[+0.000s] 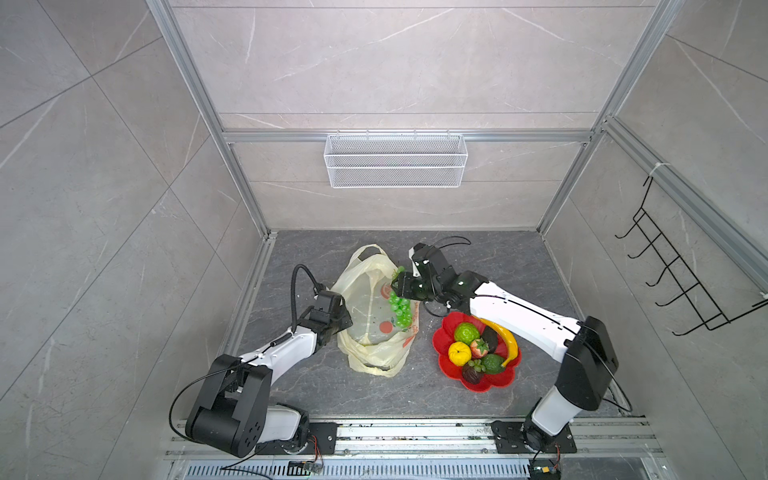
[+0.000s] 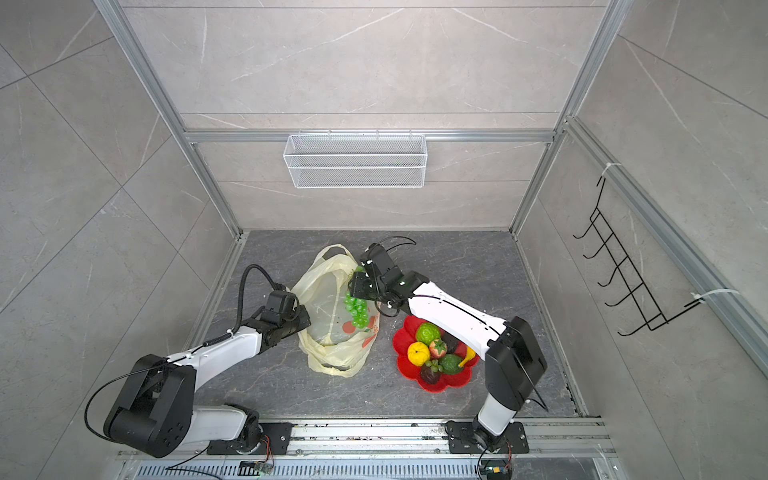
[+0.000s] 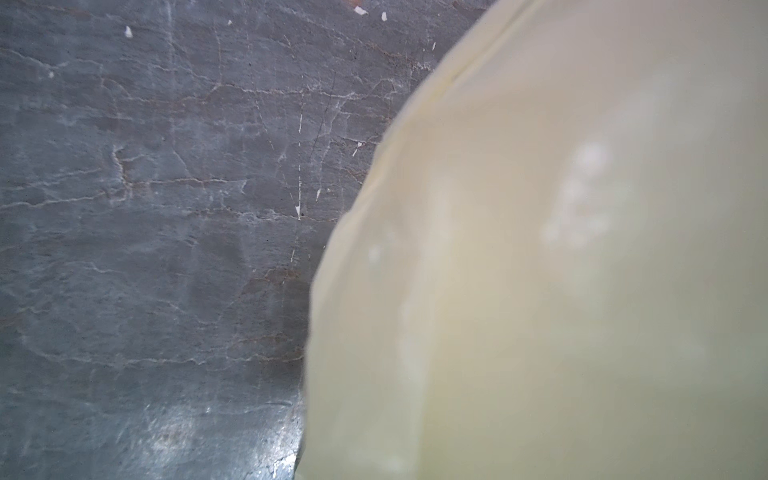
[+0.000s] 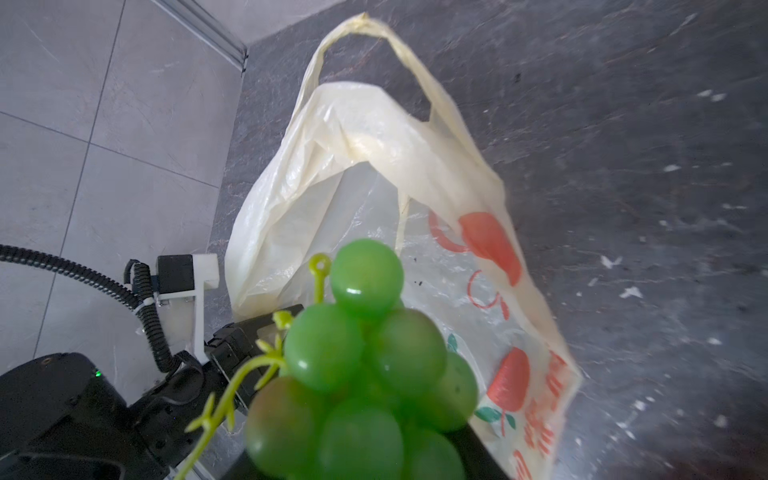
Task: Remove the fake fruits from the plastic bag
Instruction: 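Lift the green grapes out and carry them toward the red bowl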
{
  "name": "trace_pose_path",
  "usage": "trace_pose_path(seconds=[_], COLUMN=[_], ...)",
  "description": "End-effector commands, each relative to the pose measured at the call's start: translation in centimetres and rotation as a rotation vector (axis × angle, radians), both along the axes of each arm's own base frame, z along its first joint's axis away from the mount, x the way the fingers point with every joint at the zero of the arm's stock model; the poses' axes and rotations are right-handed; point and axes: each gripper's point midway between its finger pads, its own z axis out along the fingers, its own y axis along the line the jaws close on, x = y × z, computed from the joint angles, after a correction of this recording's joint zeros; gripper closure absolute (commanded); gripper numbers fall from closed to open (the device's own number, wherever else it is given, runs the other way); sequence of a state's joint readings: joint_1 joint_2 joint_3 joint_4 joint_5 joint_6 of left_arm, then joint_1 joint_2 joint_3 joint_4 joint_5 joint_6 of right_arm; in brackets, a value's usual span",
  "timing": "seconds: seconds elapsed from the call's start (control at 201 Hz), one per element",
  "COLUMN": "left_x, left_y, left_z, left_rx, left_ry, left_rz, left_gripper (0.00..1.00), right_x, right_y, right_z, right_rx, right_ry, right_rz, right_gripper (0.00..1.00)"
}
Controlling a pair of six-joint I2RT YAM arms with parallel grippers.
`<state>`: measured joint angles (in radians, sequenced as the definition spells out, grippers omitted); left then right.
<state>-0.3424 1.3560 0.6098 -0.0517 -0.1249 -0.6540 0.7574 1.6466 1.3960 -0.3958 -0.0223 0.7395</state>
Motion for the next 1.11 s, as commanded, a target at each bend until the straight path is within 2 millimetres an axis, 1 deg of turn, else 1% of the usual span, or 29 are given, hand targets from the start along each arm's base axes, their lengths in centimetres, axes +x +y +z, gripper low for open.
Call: trace_pose_path(seconds=[0.0, 0.07, 0.249, 0.324, 0.443, 0.568, 0.702, 0.886, 1.101], left_x=[0.7, 0.7, 0.7, 0.7, 0.8, 0.8, 0.8, 0.8, 0.7], left_y=[0.1, 0.1, 0.2, 0.2, 0.2, 0.1, 0.0, 0.1, 0.2], left_z=[0.7, 0.7, 0.6, 0.6, 0.5, 0.4, 0.3, 0.4, 0.4], left_rx=[0.012, 0.013, 0.016, 0.015, 0.016, 0.013, 0.009, 0.016, 0.017], left_ry=[-0.020, -0.020, -0.019, -0.018, -0.017, -0.013, -0.011, -0.015, -0.014], left_rz=[0.001, 0.000, 0.003, 0.002, 0.003, 0.001, 0.001, 0.001, 0.003], left_gripper=[0.94, 0.94, 0.94, 0.94, 0.94, 0.94, 0.94, 0.94, 0.94], right_x=[-1.3, -1.9, -3.8, -4.5, -5.7, -6.3, -6.4, -6.4, -6.2], right_y=[-3.0, -4.3, -7.6, -9.1, -10.9, -12.6, -13.2, -13.7, -14.2], right_z=[-0.1, -0.1, -0.8, -1.7, -3.4, -4.8, -5.9, -8.1, -9.7], right_rx=[-0.072, -0.090, -0.118, -0.134, -0.139, -0.153, -0.162, -0.214, -0.245], right_ry=[0.004, 0.006, 0.045, 0.070, 0.112, 0.134, 0.147, 0.184, 0.214], right_rz=[-0.042, -0.071, -0.167, -0.222, -0.300, -0.379, -0.419, -0.451, -0.488], right_gripper=[0.53, 0.53, 0.53, 0.53, 0.54, 0.55, 0.55, 0.54, 0.53])
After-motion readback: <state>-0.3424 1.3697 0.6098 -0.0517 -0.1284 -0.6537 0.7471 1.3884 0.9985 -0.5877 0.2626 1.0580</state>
